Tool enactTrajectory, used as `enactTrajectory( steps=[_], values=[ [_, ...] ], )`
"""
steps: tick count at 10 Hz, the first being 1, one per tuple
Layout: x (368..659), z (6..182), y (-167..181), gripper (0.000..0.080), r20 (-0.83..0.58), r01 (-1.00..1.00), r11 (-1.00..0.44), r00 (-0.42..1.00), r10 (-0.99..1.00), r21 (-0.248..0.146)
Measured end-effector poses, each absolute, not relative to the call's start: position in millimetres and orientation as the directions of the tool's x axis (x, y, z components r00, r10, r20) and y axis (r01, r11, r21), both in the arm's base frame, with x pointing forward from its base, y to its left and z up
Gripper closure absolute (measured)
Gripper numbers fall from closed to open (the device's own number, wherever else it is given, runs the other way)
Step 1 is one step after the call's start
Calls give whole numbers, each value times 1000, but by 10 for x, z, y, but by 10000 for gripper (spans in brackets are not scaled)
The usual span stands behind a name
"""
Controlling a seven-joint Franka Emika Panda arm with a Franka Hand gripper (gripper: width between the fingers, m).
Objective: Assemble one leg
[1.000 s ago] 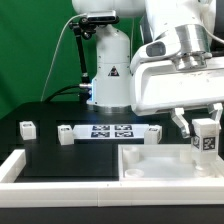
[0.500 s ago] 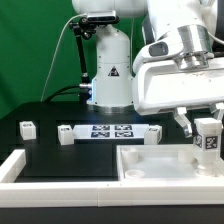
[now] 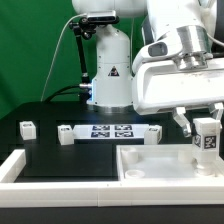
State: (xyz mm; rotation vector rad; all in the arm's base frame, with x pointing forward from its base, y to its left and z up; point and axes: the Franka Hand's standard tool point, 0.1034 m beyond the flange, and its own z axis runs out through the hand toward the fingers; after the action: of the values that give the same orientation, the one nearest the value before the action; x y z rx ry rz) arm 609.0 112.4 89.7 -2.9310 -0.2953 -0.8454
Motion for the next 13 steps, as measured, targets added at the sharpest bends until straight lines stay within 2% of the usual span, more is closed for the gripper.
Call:
enactTrajectory(
  steps=[7,12,13],
  values=[
    [5994,748,1134,509,520,208,-978,838,168,-19],
    [6011,746,1141,509,522,207,-978,837,167,-20],
    [6010,746,1140,400,522,207,-978,837,167,-20]
  ],
)
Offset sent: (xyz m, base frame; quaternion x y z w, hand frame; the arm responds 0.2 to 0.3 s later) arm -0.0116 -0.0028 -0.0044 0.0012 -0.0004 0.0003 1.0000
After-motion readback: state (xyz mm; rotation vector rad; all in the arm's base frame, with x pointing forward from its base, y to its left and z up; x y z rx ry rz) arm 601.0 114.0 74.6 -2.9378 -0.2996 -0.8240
